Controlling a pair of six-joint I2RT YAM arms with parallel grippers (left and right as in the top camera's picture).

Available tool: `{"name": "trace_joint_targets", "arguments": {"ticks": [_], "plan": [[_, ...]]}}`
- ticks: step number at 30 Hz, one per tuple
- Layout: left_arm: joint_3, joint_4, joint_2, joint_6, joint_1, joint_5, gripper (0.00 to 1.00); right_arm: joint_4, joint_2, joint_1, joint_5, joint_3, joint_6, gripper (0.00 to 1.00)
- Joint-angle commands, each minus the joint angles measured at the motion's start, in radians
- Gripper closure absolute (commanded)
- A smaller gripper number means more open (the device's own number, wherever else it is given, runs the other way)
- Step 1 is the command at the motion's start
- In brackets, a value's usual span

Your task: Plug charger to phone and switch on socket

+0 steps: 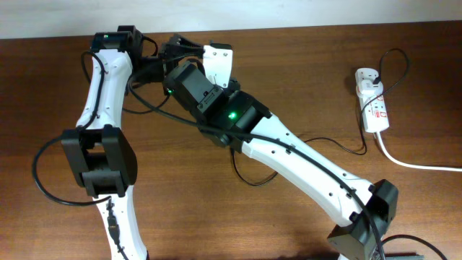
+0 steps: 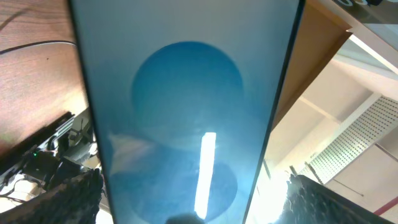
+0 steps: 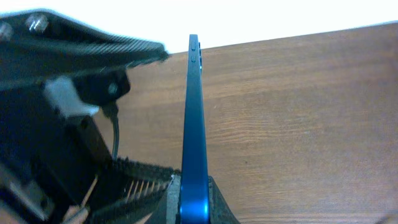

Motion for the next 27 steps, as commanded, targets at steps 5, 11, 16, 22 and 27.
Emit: {"name": "trace_joint_targets", "arguments": {"ticks": [5,11,16,22,27], "plan": [[0.023,0.003,-0.003,0.005,0.002,0.023,0.01,0.011,-0.04,-0.002,0.129,0.02,0.44,0.96],[0.023,0.003,-0.003,0.005,0.002,0.023,0.0,0.011,-0.054,-0.001,0.047,0.02,0.791,0.96],[0.023,0.003,-0.003,0.005,0.002,0.023,0.07,0.011,-0.069,-0.001,0.037,0.02,0.881,0.96],[0.023,0.003,-0.003,-0.016,0.002,0.024,0.15,0.009,-0.137,0.001,-0.033,0.02,0.881,0.96],[0.023,0.002,-0.003,-0.108,0.002,0.025,0.22,-0.02,-0.14,0.0,-0.089,0.02,0.965,0.96]]}}
